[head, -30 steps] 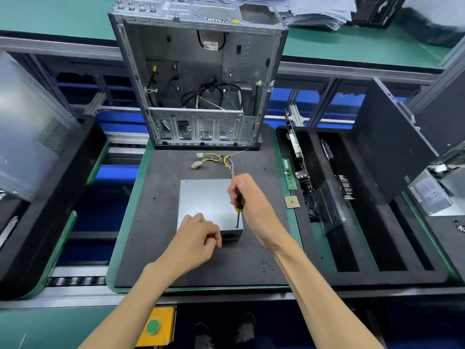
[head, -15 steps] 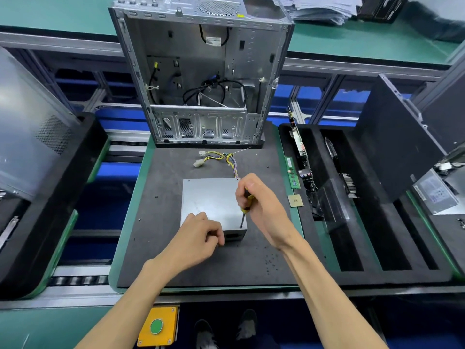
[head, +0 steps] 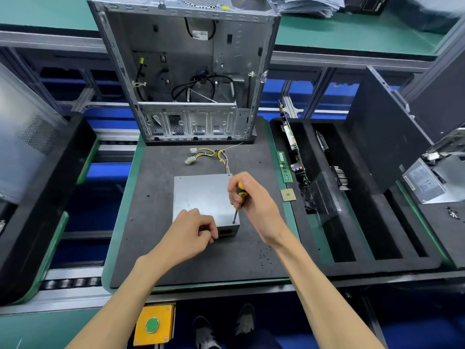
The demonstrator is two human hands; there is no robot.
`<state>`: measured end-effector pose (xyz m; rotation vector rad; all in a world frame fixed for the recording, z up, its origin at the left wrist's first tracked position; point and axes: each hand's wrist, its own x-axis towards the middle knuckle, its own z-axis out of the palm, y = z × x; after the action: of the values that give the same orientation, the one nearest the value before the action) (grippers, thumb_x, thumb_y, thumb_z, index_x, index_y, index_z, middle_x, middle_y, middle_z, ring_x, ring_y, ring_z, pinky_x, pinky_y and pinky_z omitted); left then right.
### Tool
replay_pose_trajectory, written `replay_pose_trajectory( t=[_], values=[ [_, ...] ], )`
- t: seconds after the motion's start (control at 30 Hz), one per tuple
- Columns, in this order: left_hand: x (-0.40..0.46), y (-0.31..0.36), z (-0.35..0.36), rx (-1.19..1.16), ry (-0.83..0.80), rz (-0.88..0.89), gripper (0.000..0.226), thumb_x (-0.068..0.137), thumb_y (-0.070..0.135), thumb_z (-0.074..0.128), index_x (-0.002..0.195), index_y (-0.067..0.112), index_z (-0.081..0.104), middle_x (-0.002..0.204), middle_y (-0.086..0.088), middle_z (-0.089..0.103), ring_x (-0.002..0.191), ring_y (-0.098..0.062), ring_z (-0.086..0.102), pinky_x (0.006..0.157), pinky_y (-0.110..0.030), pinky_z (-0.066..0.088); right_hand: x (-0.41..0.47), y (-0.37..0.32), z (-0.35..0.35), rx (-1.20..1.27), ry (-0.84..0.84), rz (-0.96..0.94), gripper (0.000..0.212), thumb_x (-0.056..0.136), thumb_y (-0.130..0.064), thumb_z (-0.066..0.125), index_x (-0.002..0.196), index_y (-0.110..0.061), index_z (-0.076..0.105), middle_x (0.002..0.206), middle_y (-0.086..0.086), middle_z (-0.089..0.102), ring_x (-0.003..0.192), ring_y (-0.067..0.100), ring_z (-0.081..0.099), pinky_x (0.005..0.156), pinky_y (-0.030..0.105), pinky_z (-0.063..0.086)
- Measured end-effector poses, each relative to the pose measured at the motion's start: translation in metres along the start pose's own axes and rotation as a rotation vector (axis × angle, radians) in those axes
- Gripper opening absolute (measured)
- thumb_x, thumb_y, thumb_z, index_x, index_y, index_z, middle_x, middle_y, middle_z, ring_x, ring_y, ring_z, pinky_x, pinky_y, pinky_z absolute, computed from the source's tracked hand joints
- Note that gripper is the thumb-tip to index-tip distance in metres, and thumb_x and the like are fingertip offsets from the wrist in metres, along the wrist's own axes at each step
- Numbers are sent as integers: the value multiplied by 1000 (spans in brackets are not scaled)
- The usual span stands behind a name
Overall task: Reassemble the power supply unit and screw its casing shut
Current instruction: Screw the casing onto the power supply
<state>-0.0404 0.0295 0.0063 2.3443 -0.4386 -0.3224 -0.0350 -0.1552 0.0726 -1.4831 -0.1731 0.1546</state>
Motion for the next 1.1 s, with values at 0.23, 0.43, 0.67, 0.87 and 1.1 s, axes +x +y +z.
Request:
replay_pose_trajectory(
  t=[0.23,0.43,0.67,0.87,1.1],
  values=[
    [0,4,-1,6,22,5,36,74,-2,51,69,29,69,59,16,68,86,0,56,81,0,25,-11,6,5,-71,146,-26,25,94,-43,35,85,-20,42,76,-11,41,72,12,34,69,24,34],
    [1,8,-4,-11,-12,-38,40,77,-3,51,69,33,67,62,14,69,89,-2,52,78,-12,33,-14,6,11,-45,147,-44,23,95,-43,41,88,-21,44,80,-6,43,72,10,37,69,17,37],
    [13,14,-9,-60,26,-79,40,78,-3,51,69,32,68,67,10,66,85,-1,53,66,-28,41,-21,18,2,-91,274,42,19,97,-34,52,89,-20,60,79,-17,57,80,11,53,82,28,45],
    [38,48,4,-98,94,16,31,80,2,54,74,30,67,85,25,62,81,-7,52,69,-22,41,-26,-13,-70,-5,593,98,49,103,-58,33,93,-38,77,58,-12,51,51,6,39,56,22,34],
    [90,112,72,-163,-65,113,25,89,7,59,83,31,64,79,9,71,68,-10,59,66,-16,44,-58,0,-184,467,748,94,21,97,-25,57,79,-14,57,63,3,48,46,14,35,45,25,31]
  ],
)
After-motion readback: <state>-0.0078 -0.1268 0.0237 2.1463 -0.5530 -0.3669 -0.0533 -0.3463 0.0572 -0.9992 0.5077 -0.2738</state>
